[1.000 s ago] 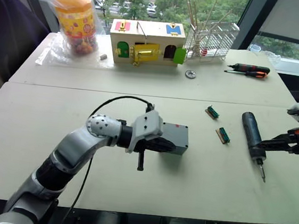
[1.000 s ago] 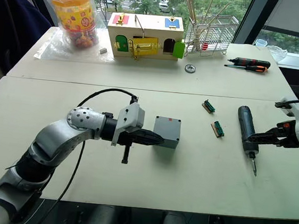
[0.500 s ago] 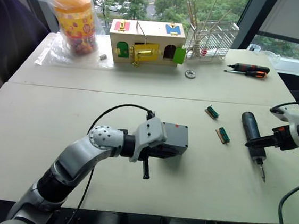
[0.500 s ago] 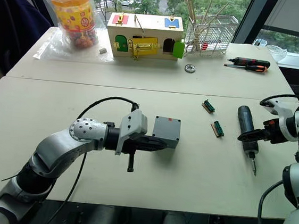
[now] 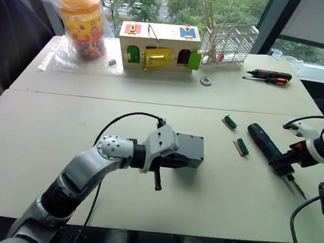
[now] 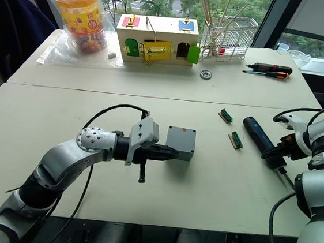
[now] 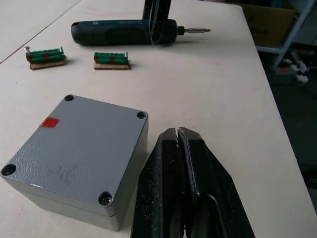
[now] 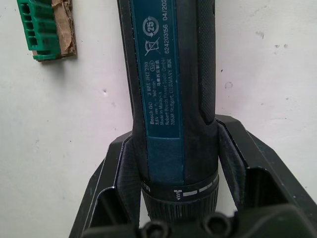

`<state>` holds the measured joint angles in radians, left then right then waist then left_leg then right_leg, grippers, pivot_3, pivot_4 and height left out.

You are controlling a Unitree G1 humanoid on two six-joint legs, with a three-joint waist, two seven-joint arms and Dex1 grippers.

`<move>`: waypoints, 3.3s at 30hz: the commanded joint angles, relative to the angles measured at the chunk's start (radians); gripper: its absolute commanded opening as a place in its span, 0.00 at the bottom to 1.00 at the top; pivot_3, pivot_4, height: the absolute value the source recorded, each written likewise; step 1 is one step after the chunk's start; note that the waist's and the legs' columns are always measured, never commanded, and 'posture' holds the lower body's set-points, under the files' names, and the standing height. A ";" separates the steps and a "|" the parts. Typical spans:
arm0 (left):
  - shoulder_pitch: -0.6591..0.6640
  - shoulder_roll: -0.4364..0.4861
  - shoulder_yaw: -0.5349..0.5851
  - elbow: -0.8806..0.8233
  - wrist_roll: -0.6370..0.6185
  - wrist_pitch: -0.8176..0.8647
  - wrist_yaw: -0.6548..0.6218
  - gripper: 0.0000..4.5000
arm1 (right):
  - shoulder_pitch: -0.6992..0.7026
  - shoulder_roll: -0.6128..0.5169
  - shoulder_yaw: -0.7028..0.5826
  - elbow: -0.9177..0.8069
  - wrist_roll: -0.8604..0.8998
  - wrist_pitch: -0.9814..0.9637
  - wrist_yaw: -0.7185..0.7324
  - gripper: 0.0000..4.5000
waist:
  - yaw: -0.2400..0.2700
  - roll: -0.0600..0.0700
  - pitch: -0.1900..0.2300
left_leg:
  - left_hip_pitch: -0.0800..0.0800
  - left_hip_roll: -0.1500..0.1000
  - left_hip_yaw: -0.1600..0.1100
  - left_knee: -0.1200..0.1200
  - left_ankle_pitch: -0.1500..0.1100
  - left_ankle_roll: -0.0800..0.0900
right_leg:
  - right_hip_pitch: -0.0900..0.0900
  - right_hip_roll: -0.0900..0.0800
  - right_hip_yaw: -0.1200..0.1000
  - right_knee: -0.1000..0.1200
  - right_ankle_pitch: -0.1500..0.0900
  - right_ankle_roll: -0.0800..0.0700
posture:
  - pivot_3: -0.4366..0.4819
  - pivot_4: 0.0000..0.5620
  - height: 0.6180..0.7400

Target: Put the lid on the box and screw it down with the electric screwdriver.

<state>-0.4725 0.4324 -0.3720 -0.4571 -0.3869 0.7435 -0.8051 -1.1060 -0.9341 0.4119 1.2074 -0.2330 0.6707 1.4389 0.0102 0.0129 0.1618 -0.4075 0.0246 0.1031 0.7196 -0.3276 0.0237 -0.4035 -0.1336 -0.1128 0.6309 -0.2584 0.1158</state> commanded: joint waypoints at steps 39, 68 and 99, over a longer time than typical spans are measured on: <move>-0.233 -0.100 -0.042 0.544 0.222 -0.322 -0.198 0.00 | 0.671 0.616 -0.822 -1.606 0.940 0.096 -0.923 0.40 | 0.001 0.010 0.004 | -0.003 -0.006 -0.001 -0.004 0.001 -0.002 | -0.005 0.000 0.000 0.003 0.000 0.000 | 0.48 0.27 0.74; -0.209 -0.093 -0.033 0.523 0.215 -0.305 -0.212 0.00 | 0.807 0.560 -0.634 -1.574 0.858 -0.082 -0.925 0.40 | 0.002 0.010 0.004 | -0.002 -0.006 -0.001 -0.003 0.001 -0.002 | -0.004 0.000 0.001 0.003 0.000 0.000 | 0.48 0.27 0.74; -0.195 -0.106 -0.034 0.561 0.239 -0.318 -0.201 0.00 | 0.945 0.549 -0.463 -1.493 0.701 -0.127 -0.965 0.40 | 0.001 -0.013 -0.023 | 0.015 0.000 -0.005 -0.006 -0.002 0.002 | 0.012 0.000 0.001 -0.001 -0.001 -0.001 | 0.48 0.27 0.74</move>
<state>-0.6739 0.3279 -0.3984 0.0984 -0.1597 0.4264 -1.0029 -0.2232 -0.3916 -0.1285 -0.3818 0.5015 0.4730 0.4737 0.0114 -0.0001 0.1391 -0.3927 0.0251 0.0982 0.7132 -0.3294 0.0261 -0.3915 -0.1333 -0.1121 0.6299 -0.2591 0.1147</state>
